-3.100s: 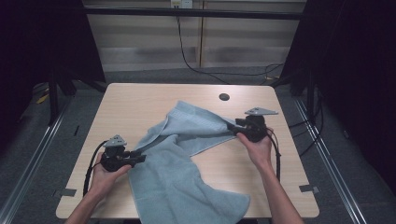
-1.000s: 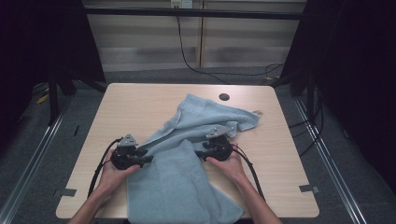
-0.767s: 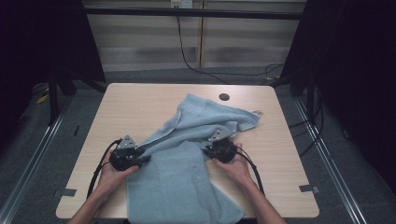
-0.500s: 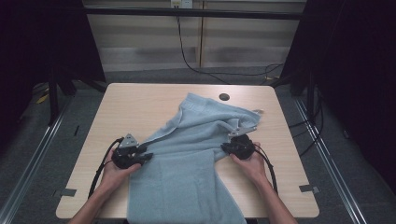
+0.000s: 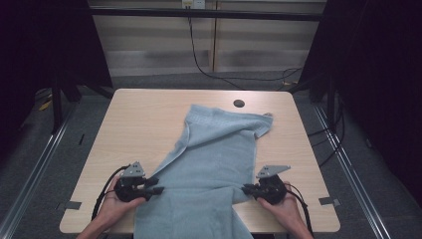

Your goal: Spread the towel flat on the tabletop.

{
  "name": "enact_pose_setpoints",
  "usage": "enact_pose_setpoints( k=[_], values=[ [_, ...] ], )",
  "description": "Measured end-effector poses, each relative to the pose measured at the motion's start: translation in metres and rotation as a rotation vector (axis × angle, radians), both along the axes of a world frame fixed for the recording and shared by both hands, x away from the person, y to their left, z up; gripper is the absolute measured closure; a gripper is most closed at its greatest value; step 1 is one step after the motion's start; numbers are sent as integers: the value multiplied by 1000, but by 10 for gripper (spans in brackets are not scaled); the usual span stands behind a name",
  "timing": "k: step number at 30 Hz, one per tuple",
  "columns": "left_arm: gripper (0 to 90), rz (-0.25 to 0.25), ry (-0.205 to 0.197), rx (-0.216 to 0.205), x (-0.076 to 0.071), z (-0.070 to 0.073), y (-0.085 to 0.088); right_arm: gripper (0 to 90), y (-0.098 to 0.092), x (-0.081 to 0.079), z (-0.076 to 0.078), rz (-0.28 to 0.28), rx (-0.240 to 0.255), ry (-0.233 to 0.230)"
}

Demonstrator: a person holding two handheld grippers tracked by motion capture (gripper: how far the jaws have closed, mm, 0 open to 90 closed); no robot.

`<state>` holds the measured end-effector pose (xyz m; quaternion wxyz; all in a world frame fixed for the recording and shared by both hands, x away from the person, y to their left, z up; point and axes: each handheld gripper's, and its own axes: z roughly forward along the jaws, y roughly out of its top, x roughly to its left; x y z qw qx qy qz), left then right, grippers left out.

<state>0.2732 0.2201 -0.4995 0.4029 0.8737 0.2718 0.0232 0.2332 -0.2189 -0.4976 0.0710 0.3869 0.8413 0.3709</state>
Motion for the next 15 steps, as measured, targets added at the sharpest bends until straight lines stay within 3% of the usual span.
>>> enact_pose_setpoints(
  k=[1,3,5,7,9,10,11,12,13,15],
  values=[
    [599,-8,15,-7,-5,0,0,833,-1,-7,0,4,14,18],
    [600,-12,15,-18,-12,1,1,795,0,-19,3,11,7,5],
    [594,3,16,-44,-7,5,-1,801,-2,-18,9,7,47,-32],
    [586,18,10,-52,8,8,-7,827,0,-5,14,1,44,-66],
    [584,31,16,-70,24,10,-17,827,1,15,14,-12,62,-72],
    [578,31,16,-70,24,10,-17,824,2,25,15,-27,68,-79],
    [578,13,8,-71,39,12,-29,821,3,35,16,-33,74,-83],
    [578,13,8,-71,39,12,-29,814,5,45,15,-37,75,-77],
    [578,28,2,-42,54,11,-40,807,7,54,14,-35,74,-66],
    [583,46,13,-30,67,5,-46,811,13,70,8,-29,44,-44]
  ],
)
